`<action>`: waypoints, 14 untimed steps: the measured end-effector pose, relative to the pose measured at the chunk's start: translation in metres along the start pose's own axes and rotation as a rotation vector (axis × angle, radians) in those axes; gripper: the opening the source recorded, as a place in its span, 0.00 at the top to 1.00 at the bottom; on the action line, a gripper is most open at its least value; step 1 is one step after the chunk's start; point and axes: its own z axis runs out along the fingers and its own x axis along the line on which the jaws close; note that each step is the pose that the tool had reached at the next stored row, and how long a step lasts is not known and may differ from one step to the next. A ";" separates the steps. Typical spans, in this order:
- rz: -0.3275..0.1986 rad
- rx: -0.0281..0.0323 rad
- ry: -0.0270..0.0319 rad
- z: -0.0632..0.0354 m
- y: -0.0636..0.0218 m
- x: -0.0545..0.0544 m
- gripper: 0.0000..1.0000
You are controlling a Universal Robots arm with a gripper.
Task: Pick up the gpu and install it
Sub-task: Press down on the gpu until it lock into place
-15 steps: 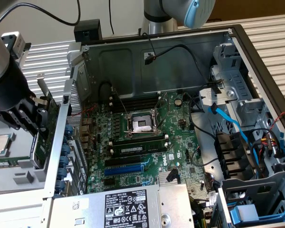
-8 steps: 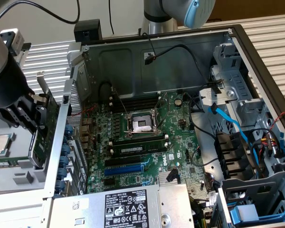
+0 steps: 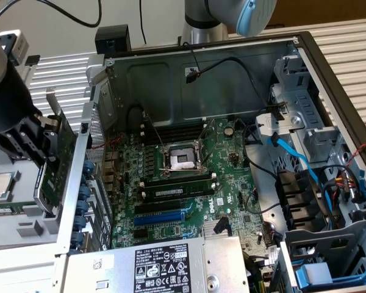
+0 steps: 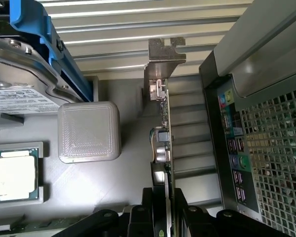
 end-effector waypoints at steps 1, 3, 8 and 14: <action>0.000 0.0000 -0.0001 -0.0023 0.0004 0.000 0.72; 0.000 0.0000 0.0000 -0.0053 0.0008 0.000 0.72; 0.000 -0.0006 0.0000 -0.0112 0.0016 0.000 0.72; 0.000 -0.0009 0.0000 -0.0122 0.0017 0.000 0.72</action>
